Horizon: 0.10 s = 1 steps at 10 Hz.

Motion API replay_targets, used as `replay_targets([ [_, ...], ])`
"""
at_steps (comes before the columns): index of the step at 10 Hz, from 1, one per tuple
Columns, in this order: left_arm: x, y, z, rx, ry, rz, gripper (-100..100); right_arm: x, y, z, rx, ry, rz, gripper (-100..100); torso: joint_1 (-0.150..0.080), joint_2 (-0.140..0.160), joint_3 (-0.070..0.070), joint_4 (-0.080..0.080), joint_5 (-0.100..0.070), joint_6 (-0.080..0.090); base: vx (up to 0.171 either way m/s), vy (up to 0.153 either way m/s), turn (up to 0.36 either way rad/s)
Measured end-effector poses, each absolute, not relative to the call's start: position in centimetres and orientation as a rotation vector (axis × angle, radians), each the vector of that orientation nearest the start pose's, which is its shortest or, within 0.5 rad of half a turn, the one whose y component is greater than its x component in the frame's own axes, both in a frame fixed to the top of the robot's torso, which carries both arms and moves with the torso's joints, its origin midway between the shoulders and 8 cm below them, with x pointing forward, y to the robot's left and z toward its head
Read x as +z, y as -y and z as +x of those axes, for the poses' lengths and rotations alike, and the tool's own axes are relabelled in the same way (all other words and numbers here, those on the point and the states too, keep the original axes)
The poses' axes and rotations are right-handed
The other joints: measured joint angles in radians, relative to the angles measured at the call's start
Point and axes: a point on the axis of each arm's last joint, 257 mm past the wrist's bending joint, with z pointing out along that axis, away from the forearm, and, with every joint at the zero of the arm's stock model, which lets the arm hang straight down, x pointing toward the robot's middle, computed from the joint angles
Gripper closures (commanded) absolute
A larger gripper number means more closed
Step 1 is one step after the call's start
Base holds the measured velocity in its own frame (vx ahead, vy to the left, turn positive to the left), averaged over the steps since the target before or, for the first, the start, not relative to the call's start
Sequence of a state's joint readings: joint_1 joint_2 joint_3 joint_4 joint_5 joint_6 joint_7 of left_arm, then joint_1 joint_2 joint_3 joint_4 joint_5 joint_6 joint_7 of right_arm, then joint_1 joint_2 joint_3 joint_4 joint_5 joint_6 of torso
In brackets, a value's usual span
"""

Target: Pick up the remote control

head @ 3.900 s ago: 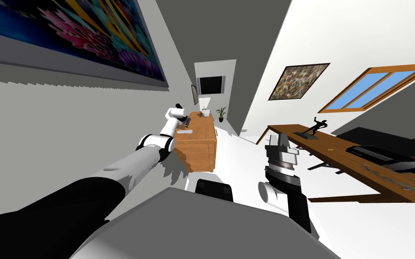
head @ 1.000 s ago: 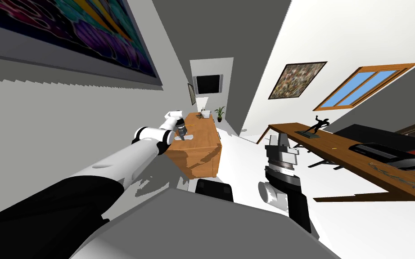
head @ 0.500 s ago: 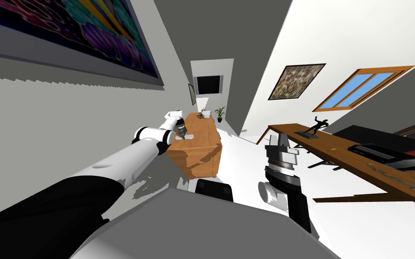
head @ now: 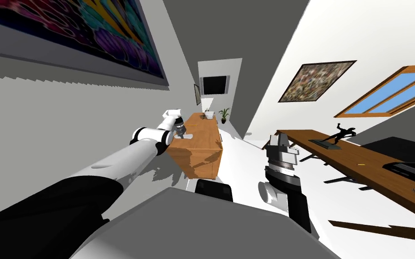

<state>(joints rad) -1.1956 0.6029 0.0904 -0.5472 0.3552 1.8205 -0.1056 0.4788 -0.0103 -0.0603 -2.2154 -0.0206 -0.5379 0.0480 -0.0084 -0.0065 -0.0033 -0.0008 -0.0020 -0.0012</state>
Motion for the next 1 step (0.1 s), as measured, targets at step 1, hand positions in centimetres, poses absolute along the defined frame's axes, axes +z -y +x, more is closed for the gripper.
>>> replay_targets([
  [1,-17.75,-37.14,51.1,-0.013,-2.122,-2.299,0,1.14,30.12,34.73,1.215,-0.618,0.644,0,0.003,0.002,0.001,0.0,0.001,0.001,0.008,-0.012,-0.008],
])
